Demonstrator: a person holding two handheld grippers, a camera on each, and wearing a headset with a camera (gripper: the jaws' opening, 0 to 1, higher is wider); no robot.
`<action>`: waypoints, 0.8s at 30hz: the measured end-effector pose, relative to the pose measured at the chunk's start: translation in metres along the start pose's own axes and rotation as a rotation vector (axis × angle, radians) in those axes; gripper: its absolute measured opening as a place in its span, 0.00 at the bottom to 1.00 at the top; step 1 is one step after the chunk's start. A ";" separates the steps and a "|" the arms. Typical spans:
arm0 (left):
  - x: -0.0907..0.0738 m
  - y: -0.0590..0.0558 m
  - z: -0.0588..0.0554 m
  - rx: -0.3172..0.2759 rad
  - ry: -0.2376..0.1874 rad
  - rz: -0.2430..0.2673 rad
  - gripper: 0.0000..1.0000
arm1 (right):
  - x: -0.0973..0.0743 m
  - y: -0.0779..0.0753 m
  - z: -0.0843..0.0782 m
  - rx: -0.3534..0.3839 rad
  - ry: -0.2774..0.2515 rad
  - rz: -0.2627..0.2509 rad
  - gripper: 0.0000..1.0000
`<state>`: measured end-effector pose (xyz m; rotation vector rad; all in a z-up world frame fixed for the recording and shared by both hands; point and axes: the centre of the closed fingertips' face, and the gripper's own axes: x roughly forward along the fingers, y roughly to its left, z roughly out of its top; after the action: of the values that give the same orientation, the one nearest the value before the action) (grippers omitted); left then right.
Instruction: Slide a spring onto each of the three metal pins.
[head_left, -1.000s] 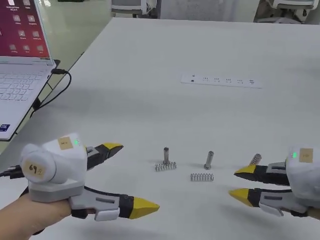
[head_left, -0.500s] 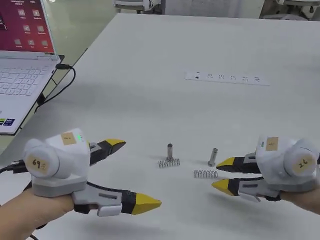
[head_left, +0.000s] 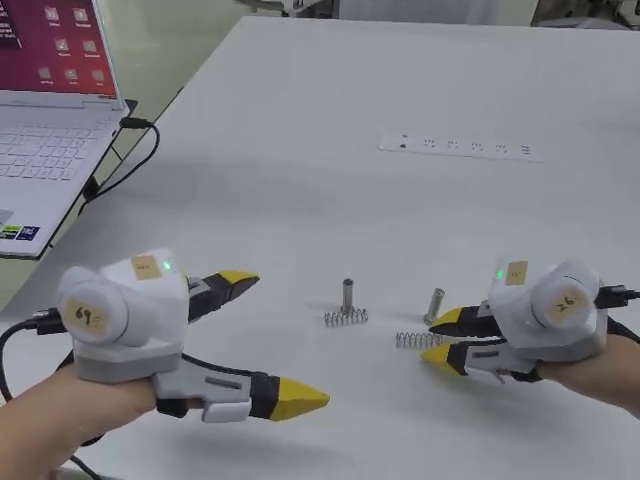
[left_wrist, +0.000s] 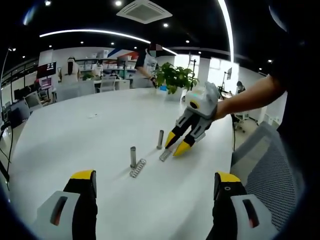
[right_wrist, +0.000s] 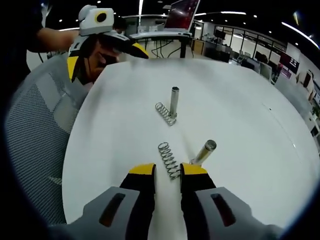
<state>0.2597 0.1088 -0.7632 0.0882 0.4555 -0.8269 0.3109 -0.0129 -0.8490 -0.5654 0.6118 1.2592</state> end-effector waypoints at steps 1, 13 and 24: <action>0.000 0.000 0.000 -0.002 -0.001 0.001 0.95 | 0.001 -0.001 -0.001 -0.002 0.004 -0.003 0.15; 0.003 -0.003 -0.002 -0.002 0.009 -0.012 0.95 | 0.008 0.002 -0.007 -0.045 0.028 0.023 0.08; 0.006 -0.012 0.002 0.009 -0.002 -0.032 0.94 | -0.014 0.000 -0.001 -0.074 0.009 0.011 0.08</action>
<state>0.2553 0.0965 -0.7625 0.0883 0.4522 -0.8607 0.3079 -0.0227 -0.8401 -0.6296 0.5786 1.2947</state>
